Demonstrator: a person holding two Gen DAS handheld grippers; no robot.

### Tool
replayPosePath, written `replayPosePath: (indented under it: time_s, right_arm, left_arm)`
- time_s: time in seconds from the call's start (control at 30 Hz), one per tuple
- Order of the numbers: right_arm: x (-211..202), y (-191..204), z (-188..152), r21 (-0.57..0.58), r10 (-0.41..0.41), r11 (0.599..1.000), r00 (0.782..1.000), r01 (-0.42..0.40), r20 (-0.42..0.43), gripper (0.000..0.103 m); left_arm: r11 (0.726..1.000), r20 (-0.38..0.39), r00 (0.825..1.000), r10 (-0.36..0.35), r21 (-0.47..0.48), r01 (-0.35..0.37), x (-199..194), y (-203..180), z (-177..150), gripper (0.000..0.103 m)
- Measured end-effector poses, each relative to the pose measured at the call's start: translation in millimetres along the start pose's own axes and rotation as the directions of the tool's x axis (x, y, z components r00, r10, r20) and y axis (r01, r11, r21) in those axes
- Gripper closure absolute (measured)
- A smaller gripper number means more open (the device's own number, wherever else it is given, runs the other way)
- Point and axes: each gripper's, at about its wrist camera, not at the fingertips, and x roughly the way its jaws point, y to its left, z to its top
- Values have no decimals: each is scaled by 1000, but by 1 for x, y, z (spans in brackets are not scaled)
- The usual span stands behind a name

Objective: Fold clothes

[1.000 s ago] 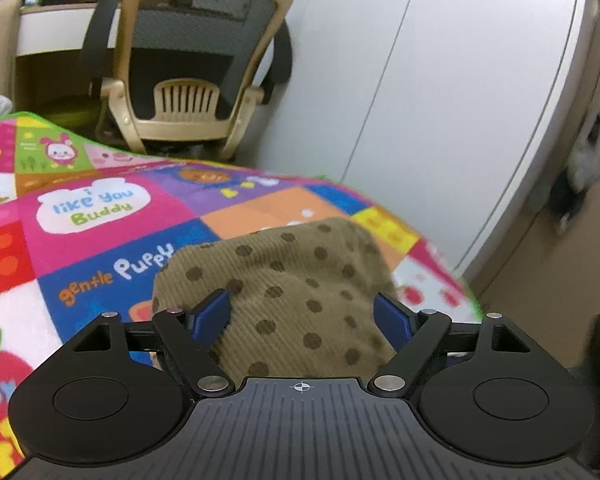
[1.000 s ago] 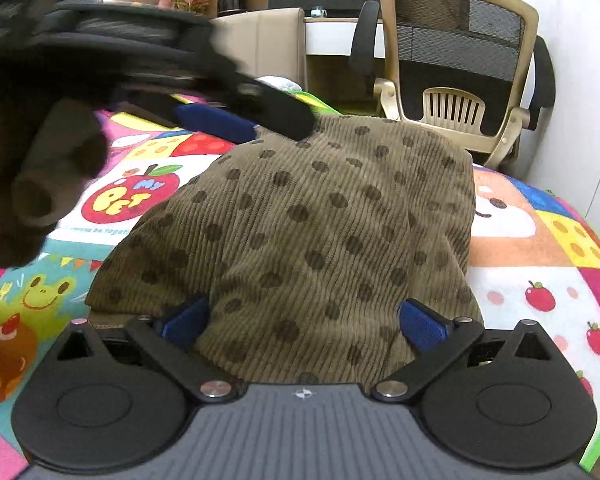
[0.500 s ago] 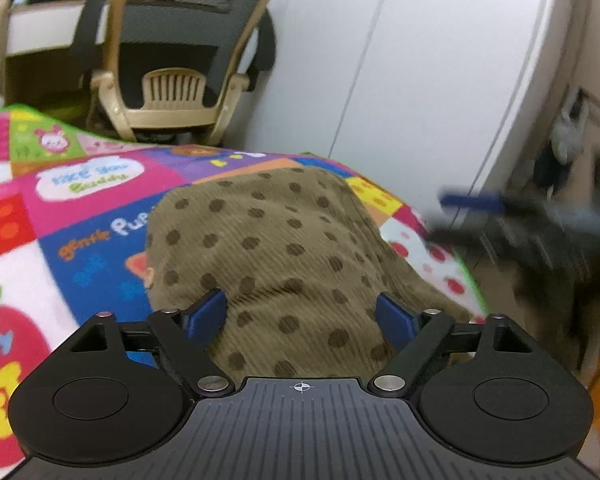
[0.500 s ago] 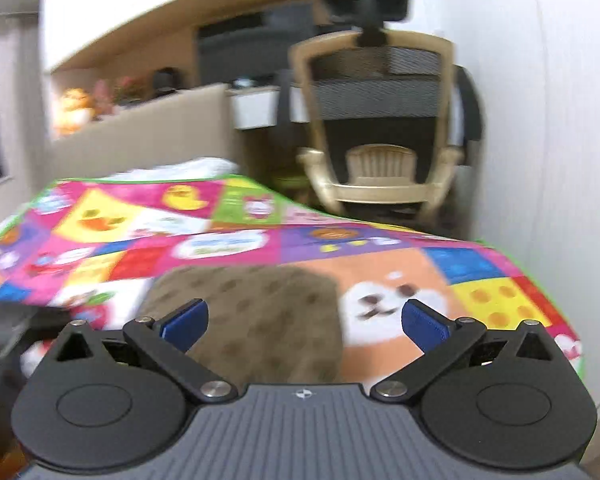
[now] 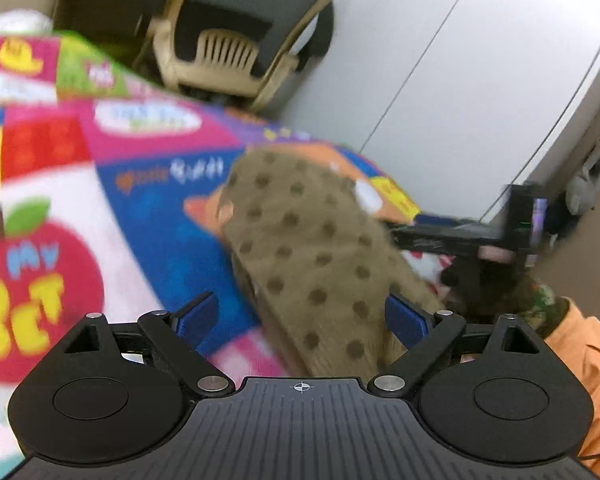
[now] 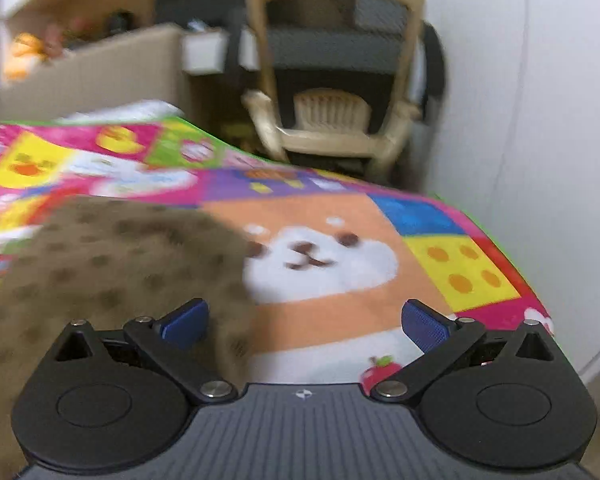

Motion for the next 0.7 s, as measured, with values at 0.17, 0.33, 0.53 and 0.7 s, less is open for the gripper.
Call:
replayPosePath:
  time_s: [0.17, 0.33, 0.53, 0.7]
  right_arm:
    - [-26, 31, -17, -141, 92, 985, 995, -96, -37, 0]
    - [-30, 28, -26, -142, 75, 987, 996, -81, -49, 0]
    - [-35, 23, -32, -131, 52, 990, 998, -58, -46, 0]
    - [-43, 25, -39, -127, 58, 990, 998, -61, -31, 0]
  left_arm:
    - [999, -81, 997, 11, 40, -8, 16, -3, -18, 9]
    - [996, -79, 997, 10, 87, -3, 4, -13, -18, 9]
    - [986, -25, 990, -141, -98, 138, -14, 3, -9, 12]
    - [952, -24, 984, -175, -259, 163, -4, 21, -26, 56]
